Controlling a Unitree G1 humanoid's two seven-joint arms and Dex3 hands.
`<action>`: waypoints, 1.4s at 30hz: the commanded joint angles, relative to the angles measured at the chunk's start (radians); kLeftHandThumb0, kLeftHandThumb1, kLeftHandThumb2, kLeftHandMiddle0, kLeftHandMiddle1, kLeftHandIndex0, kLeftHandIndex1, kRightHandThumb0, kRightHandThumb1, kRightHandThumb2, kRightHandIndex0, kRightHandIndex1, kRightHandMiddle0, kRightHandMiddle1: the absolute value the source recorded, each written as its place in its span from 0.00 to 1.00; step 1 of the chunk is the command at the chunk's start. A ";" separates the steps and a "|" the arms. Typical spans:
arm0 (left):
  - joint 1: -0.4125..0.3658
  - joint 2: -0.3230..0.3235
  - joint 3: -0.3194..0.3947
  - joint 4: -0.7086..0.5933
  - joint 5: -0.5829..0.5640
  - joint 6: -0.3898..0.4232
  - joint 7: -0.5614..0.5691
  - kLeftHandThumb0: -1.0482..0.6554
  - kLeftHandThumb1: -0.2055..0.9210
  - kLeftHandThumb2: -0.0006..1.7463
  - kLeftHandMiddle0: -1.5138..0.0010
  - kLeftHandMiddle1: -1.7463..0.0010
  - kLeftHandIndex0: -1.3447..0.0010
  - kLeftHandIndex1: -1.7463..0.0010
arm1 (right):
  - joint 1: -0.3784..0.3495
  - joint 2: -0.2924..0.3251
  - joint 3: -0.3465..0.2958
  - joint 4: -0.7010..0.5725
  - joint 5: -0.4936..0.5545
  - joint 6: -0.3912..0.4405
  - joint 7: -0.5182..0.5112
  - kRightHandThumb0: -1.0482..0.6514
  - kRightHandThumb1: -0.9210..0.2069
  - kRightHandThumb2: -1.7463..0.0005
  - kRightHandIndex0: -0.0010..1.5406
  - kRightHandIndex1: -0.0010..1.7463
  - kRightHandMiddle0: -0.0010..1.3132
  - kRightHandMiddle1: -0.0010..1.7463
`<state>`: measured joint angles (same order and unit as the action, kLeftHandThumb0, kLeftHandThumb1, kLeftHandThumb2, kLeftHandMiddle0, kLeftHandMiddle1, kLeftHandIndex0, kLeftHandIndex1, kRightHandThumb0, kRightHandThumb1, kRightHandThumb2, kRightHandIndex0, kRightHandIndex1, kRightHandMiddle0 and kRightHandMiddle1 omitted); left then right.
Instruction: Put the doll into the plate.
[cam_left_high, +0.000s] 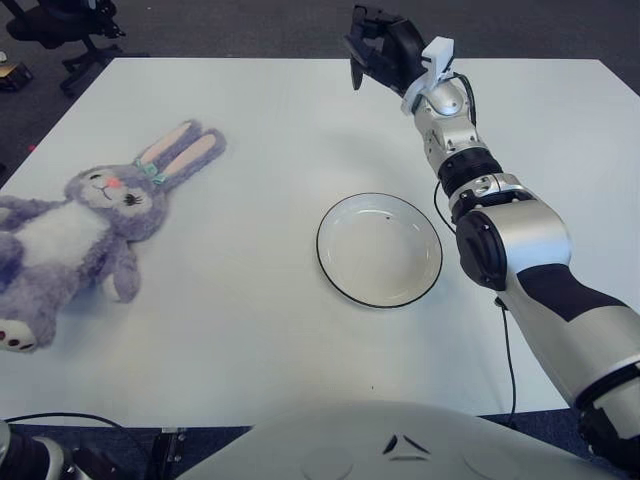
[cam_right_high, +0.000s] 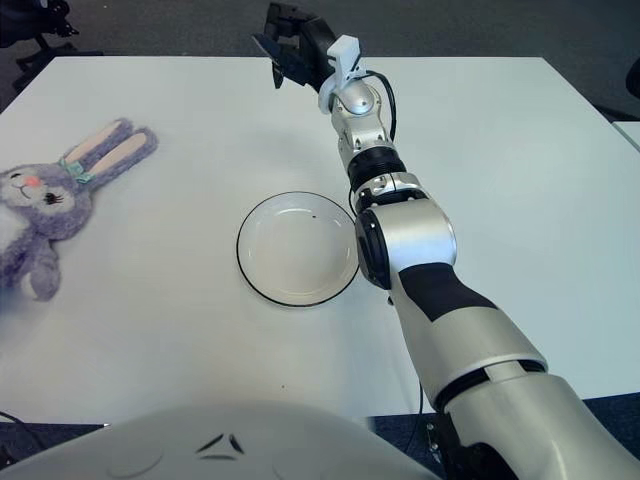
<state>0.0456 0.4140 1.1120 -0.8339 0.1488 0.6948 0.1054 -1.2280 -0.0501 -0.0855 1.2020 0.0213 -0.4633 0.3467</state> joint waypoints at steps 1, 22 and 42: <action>0.001 -0.007 -0.017 0.051 0.004 -0.043 0.009 0.61 0.87 0.34 0.67 0.15 0.80 0.10 | -0.025 0.000 0.001 0.008 -0.006 -0.008 -0.004 0.43 0.00 0.80 0.54 1.00 0.49 1.00; -0.121 0.053 -0.196 0.448 -0.033 -0.194 0.036 0.61 0.93 0.26 0.69 0.10 0.76 0.21 | -0.008 -0.016 -0.007 0.017 0.001 -0.026 0.032 0.44 0.00 0.80 0.55 1.00 0.49 1.00; -0.216 0.036 -0.397 0.585 -0.043 -0.304 0.078 0.61 0.90 0.28 0.67 0.11 0.72 0.24 | -0.007 -0.029 -0.010 0.034 -0.002 -0.037 0.049 0.44 0.00 0.80 0.57 1.00 0.51 1.00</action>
<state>-0.1440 0.4435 0.7391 -0.2799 0.1042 0.4070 0.1654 -1.2294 -0.0677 -0.0898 1.2258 0.0207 -0.4875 0.3893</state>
